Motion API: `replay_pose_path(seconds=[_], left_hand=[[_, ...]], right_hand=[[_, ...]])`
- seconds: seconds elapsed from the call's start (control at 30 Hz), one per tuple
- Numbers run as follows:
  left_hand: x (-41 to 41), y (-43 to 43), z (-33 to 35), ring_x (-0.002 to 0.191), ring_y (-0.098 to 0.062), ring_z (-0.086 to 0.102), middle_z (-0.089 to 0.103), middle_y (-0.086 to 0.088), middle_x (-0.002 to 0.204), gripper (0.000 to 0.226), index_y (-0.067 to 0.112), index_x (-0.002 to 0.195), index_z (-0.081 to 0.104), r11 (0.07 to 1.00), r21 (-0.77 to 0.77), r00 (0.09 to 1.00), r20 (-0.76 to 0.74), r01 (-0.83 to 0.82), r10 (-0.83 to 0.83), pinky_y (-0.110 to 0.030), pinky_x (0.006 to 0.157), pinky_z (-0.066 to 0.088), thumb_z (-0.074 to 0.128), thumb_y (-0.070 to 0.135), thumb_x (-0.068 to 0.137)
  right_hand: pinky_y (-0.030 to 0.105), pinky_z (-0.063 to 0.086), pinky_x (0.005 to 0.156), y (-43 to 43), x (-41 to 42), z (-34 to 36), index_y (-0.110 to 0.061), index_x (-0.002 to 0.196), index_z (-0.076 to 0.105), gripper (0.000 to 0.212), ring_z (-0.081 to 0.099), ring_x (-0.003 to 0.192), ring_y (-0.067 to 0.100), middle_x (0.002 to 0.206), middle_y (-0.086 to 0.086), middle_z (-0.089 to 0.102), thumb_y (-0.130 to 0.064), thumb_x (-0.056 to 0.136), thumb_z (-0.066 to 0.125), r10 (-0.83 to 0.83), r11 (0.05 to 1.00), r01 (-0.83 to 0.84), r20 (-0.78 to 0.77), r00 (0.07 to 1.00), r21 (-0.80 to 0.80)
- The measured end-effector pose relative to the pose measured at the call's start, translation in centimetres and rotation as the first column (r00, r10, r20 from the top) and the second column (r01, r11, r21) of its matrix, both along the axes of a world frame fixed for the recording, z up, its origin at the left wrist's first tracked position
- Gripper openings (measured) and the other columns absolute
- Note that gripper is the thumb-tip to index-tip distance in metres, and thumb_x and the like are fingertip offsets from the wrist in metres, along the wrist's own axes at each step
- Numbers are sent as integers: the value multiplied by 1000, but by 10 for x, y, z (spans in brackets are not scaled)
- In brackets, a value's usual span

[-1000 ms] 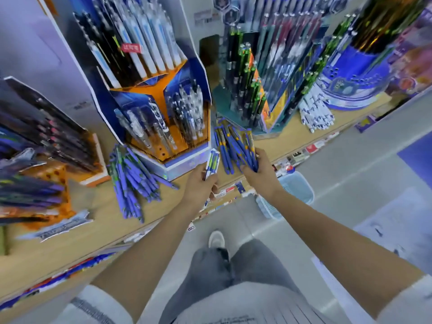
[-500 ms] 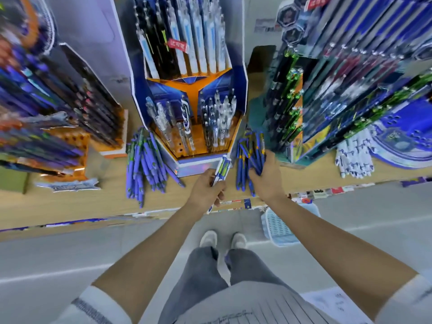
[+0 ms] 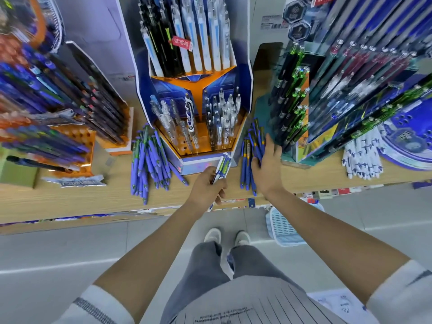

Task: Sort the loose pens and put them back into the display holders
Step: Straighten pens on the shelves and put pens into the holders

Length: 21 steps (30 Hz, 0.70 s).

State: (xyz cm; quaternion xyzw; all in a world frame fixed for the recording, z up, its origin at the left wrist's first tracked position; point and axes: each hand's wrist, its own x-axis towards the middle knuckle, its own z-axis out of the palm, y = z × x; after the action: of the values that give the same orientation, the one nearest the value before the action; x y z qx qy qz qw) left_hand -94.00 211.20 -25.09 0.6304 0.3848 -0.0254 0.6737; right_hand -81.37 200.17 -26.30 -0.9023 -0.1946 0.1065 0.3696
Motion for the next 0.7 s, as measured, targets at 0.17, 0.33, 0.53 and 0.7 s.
replay_pose_path(seconds=[0.17, 0.33, 0.53, 0.7], left_hand=[[-2, 6, 0, 55, -19, 54, 56, -14, 74, 15, 6, 106, 51, 1000, -7, 1000, -3, 26, -26, -28, 45, 46, 54, 2, 92], [-4, 10, 1, 54, -18, 54, 55, -17, 76, 15, 3, 106, 51, 998, -11, 998, 11, 60, -60, -28, 44, 46, 54, 1, 92], [-3, 13, 1, 47, -13, 52, 52, -15, 71, 15, 1, 105, 52, 996, -14, 996, 5, 93, -93, -27, 44, 49, 56, 0, 91], [-4, 16, 3, 47, -14, 52, 52, -15, 70, 13, 3, 104, 51, 990, -21, 990, 6, 138, -138, -26, 44, 49, 56, 2, 92]], right_hand=[[29, 32, 97, -3, -3, -8, -7, 146, 33, 70, 42, 117, 34, 131, 19, 41, 10, 81, 56, 1, 1000, -2, 54, 999, 28], [45, 45, 101, -15, -3, -10, -13, 146, 31, 72, 51, 121, 30, 135, 9, 52, 1, 83, 63, 14, 995, -7, -70, 997, 101], [44, 39, 103, -20, -2, -14, -11, 146, 36, 70, 41, 119, 35, 131, 18, 41, -11, 84, 69, 51, 997, -44, 102, 993, -68], [39, 33, 107, -15, -5, -13, -13, 147, 33, 71, 35, 126, 28, 142, 9, 42, -14, 86, 68, 43, 996, -34, 107, 993, -82]])
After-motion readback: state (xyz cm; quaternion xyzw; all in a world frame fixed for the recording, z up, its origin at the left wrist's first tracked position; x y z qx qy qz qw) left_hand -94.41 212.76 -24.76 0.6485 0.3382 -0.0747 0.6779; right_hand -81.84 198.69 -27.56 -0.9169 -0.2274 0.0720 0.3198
